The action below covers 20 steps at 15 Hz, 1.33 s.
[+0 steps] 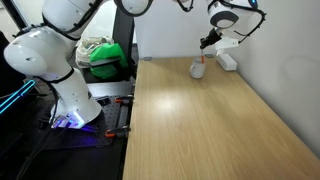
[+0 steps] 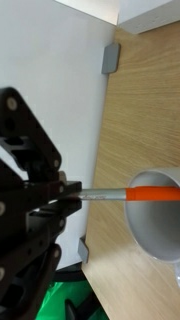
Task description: Remove the pen from the mug cup
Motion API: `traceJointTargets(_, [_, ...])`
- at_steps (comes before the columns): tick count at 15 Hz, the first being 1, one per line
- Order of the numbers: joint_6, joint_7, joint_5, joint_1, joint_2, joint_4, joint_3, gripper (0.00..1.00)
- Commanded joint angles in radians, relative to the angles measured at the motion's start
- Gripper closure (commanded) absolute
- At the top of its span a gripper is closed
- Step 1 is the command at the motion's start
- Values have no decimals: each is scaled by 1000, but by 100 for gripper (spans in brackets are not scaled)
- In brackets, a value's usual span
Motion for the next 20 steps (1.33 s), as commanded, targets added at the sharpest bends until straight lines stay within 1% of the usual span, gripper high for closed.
traceJointTargets(1, [74, -6, 52, -31, -119, -143, 20, 97])
traceJointTargets(8, [210, -59, 195, -57, -303, -351, 19, 97])
traceJointTargets(14, [297, -118, 310, -55, -457, -515, -15, 97])
traceJointTargets(16, [348, -130, 344, -44, -513, -582, -32, 97])
traceJointTargets(20, [440, -128, 375, -28, -593, -677, -65, 97])
